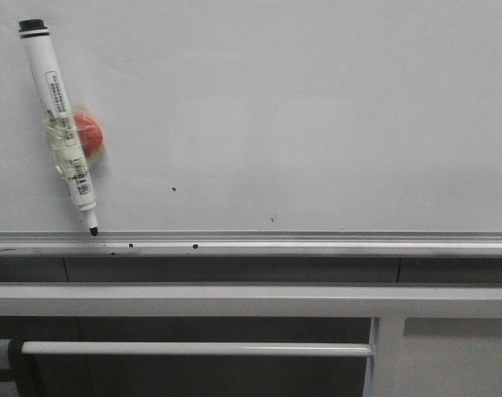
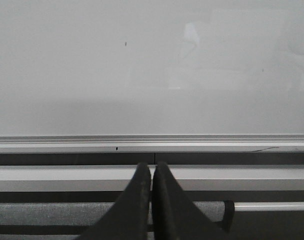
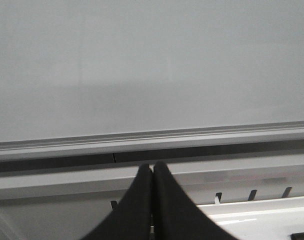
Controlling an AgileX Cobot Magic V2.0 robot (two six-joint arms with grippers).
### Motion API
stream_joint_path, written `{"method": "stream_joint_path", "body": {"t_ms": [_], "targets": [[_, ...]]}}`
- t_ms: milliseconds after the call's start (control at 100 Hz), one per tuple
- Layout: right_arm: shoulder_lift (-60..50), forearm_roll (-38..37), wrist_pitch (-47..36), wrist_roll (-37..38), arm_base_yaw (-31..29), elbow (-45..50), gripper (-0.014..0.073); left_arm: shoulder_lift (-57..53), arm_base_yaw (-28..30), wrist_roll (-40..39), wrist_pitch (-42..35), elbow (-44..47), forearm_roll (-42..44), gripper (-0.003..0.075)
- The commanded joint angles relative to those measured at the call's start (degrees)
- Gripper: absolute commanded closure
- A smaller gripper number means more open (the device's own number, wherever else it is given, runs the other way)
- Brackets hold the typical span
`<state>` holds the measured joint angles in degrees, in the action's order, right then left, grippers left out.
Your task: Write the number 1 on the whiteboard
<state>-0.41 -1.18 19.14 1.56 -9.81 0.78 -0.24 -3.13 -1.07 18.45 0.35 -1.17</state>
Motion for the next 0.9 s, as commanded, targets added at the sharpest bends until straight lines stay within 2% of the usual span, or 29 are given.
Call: {"method": "stream_joint_path", "body": {"t_ms": [0,360,630,730,890], "targets": [[-1.0,0.1,-0.8,-0.2,-0.2,1.5,0.0657,-1.4,-0.5,0.0,-4.1,0.3,-0.5,0.0741],[-1.0,0.1,-0.8,-0.2,-0.2,1.5,0.0657,-1.4,-0.5,0.0,-4.8,0.3,0.1,0.0741],[-1.0,-0.6,-3.8,-0.2,-0.2,1.5,0.0657,-1.4,-0.5,0.0,-21.8,0.3,0.3,0.0741],[-1.0,-0.6,-8.6,-0.2,-0.2,1.5,0.0657,-1.4,-0.5,0.0,-24.1,0.3,0.3,0.0741],[-1.0,-0.6,-9.4,-0.2,-0.2,1.5,0.0657,-1.4,-0.5,0.0,-24.1,0.3,0.2,0.0741]]}}
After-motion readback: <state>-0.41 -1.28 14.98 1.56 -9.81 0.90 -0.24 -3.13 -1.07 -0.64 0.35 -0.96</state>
